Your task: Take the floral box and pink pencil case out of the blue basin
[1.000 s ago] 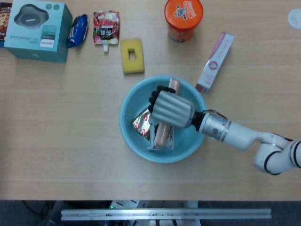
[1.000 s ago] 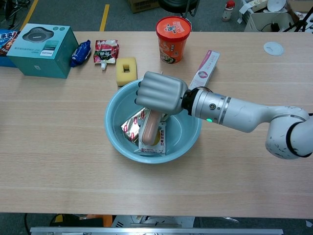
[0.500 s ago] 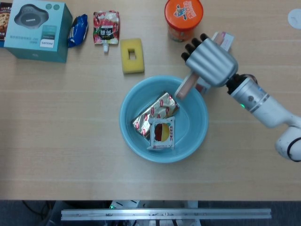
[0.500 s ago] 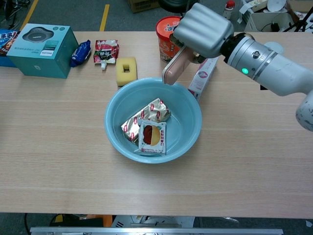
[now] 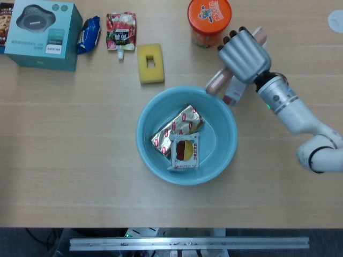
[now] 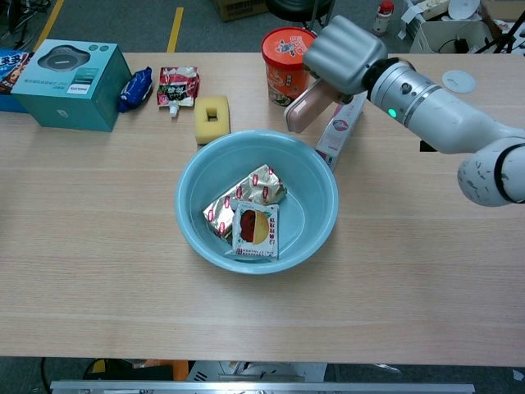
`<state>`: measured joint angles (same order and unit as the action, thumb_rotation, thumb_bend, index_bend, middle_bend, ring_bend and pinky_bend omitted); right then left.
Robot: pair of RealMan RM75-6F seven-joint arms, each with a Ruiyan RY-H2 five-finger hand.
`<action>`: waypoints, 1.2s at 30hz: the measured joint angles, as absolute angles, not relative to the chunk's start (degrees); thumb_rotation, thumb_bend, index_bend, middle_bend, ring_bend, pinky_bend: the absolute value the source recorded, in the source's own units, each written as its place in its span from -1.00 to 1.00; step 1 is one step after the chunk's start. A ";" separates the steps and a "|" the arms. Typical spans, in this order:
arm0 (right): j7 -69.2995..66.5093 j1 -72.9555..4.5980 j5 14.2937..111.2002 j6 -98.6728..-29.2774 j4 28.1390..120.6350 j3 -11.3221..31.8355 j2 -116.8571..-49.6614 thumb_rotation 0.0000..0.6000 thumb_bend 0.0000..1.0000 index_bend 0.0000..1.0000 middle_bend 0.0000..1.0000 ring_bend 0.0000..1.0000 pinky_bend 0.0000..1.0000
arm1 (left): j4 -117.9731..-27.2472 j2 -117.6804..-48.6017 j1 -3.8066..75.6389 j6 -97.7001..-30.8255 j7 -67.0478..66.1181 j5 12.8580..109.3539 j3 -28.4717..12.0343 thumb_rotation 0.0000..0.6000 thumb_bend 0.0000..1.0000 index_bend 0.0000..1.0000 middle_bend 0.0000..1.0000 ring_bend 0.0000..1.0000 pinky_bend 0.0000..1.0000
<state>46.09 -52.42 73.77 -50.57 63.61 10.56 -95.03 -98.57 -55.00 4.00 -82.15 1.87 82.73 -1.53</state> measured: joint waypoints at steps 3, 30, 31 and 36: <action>49.46 -53.10 70.64 -49.70 62.62 11.26 -96.55 1.00 -0.72 0.21 0.03 -0.07 0.20 | -98.70 -55.02 4.01 -82.17 1.74 82.81 -1.51 1.00 -0.28 -0.58 -0.64 -0.80 -0.80; 53.27 -42.56 62.10 -65.51 87.33 10.03 -81.20 1.00 -0.74 -0.61 -0.40 -0.63 -0.20 | -97.63 -55.84 4.99 -82.02 2.43 83.77 -2.12 1.00 -0.28 -0.58 -0.64 -0.79 -0.80; 52.62 -40.56 62.28 -67.72 89.88 9.53 -78.78 1.00 -0.74 -0.56 -0.38 -0.61 -0.19 | -97.59 -55.96 5.12 -81.98 2.36 83.92 -2.15 1.00 -0.28 -0.58 -0.64 -0.79 -0.80; 47.25 -33.39 65.53 -75.69 96.16 6.76 -71.39 1.00 -0.74 -0.34 -0.25 -0.46 -0.12 | -97.26 -56.82 5.62 -82.30 1.31 84.44 -2.56 1.00 -0.28 -0.58 -0.64 -0.79 -0.80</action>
<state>47.25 -33.39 65.53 -75.69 96.16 6.76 -71.39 -97.26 -56.82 5.62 -82.30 1.31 84.44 -2.56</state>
